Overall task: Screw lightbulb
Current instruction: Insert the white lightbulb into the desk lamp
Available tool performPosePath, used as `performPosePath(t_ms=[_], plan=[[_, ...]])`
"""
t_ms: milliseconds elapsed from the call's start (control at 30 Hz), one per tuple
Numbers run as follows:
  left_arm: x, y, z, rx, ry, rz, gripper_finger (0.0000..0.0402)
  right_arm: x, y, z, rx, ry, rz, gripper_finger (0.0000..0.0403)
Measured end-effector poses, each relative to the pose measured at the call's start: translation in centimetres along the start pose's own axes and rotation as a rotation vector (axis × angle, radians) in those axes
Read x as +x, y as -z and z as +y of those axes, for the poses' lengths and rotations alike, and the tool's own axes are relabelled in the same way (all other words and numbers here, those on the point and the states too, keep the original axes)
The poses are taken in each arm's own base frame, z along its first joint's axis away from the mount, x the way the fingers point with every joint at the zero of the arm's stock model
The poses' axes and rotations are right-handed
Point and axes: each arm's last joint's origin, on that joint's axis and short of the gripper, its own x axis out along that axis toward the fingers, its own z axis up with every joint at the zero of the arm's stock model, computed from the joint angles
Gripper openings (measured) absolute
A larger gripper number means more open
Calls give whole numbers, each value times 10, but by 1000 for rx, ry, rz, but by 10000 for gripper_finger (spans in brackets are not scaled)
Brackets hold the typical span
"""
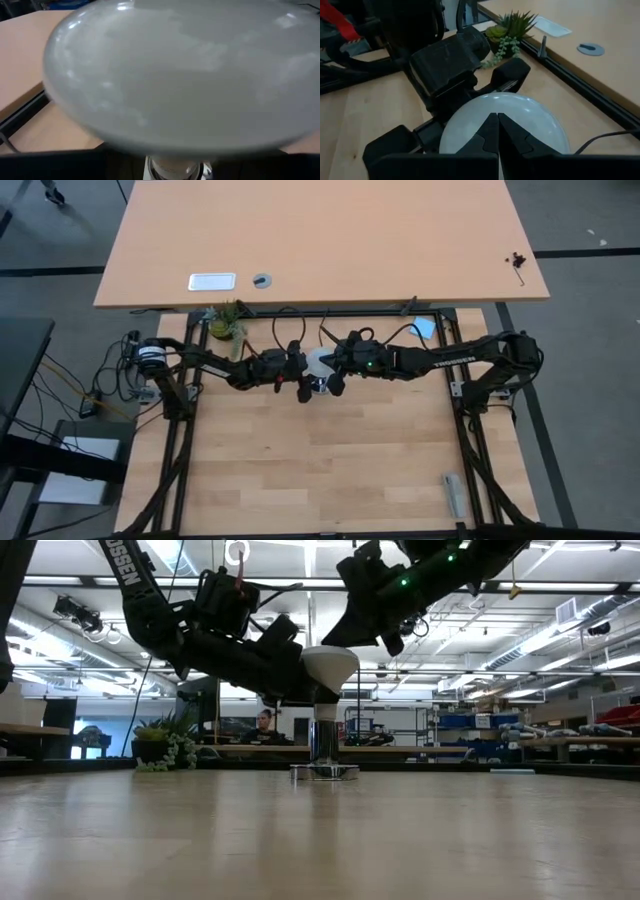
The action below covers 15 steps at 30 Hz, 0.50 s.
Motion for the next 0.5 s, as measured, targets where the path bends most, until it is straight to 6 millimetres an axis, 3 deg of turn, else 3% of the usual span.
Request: performPosePath(t_ms=[233,500], plan=[[0,1,1,-10,-7,7,174,18,7,-5,8,-22,4,8],[-1,-1,1,-11,-17,6,176,17,8,-5,-2,-41,21,8]])
